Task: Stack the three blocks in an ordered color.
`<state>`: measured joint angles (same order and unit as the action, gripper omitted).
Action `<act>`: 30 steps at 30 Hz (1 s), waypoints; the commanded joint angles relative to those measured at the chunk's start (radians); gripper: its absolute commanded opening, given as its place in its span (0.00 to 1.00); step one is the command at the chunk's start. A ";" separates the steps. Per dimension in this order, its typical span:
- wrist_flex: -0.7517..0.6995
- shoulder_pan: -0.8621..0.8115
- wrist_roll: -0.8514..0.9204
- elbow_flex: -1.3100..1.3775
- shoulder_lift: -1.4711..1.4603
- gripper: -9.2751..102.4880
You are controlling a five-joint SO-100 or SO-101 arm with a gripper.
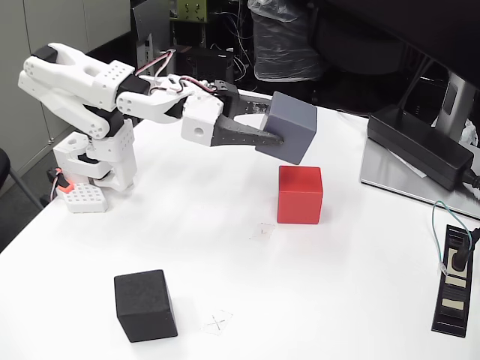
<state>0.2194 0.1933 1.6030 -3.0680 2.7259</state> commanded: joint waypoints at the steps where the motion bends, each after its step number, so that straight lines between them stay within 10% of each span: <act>1: 0.029 -0.002 0.014 0.008 -0.029 0.12; 30: 0.032 -0.009 0.002 0.175 -0.307 0.11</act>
<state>0.2378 0.1902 1.6030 -2.9452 2.4206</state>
